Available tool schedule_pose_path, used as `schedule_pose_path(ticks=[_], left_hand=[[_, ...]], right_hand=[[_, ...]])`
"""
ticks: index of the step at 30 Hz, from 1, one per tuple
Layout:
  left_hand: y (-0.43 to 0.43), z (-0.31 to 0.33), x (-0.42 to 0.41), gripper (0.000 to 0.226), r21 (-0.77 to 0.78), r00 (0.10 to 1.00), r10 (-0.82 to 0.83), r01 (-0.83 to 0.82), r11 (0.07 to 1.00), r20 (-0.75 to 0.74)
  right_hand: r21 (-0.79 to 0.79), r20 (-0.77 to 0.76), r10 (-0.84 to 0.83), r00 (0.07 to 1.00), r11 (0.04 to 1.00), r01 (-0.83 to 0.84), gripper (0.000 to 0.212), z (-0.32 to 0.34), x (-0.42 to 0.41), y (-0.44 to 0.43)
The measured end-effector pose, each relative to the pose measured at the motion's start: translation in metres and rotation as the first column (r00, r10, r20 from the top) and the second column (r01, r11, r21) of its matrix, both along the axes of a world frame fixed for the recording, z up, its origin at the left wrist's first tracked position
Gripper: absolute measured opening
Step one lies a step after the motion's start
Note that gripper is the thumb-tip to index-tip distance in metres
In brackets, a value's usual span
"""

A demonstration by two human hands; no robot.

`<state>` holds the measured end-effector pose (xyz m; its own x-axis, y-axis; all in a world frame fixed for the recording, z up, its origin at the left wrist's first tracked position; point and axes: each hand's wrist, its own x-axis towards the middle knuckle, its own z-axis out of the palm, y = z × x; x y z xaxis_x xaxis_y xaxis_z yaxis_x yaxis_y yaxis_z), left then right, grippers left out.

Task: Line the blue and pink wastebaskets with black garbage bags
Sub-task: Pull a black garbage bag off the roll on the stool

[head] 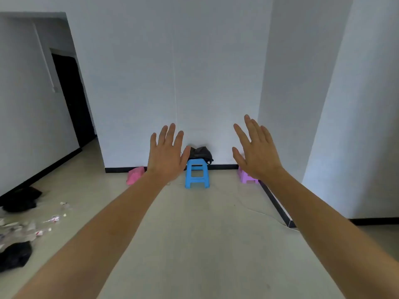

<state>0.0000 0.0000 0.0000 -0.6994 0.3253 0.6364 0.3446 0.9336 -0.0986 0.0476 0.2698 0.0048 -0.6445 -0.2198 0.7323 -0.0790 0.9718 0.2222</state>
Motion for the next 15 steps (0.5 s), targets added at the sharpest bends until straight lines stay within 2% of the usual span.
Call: schedule_pose_path(ticks=[4,6,7,12,15], left_hand=[[-0.016,-0.025,-0.063,0.061,-0.01,0.999,0.031,-0.031,0.999,-0.032],[-0.03,-0.045,-0.155,0.062,0.0,0.999,0.047,-0.047,0.999,0.018],[-0.036,-0.048,-0.175,0.062,0.003,0.998,0.058,-0.058,0.998,0.039],[-0.053,-0.072,-0.225,0.059,0.035,0.999,0.041,-0.042,0.999,0.028],[-0.055,-0.065,-0.315,0.061,0.052,0.993,0.013,-0.019,0.998,0.115]], right_hand=[[-0.05,0.041,0.025,0.999,0.998,-0.023,0.063,-0.023,-0.067,-0.007],[-0.105,0.108,0.054,0.993,0.994,-0.042,0.063,-0.048,-0.162,-0.019],[-0.104,0.128,0.047,0.991,0.994,-0.034,0.064,-0.05,-0.181,-0.023],[-0.095,0.188,0.035,0.982,0.995,-0.017,0.065,-0.077,-0.242,-0.036],[-0.127,0.255,0.041,0.966,0.992,-0.009,0.066,-0.065,-0.334,-0.044]])
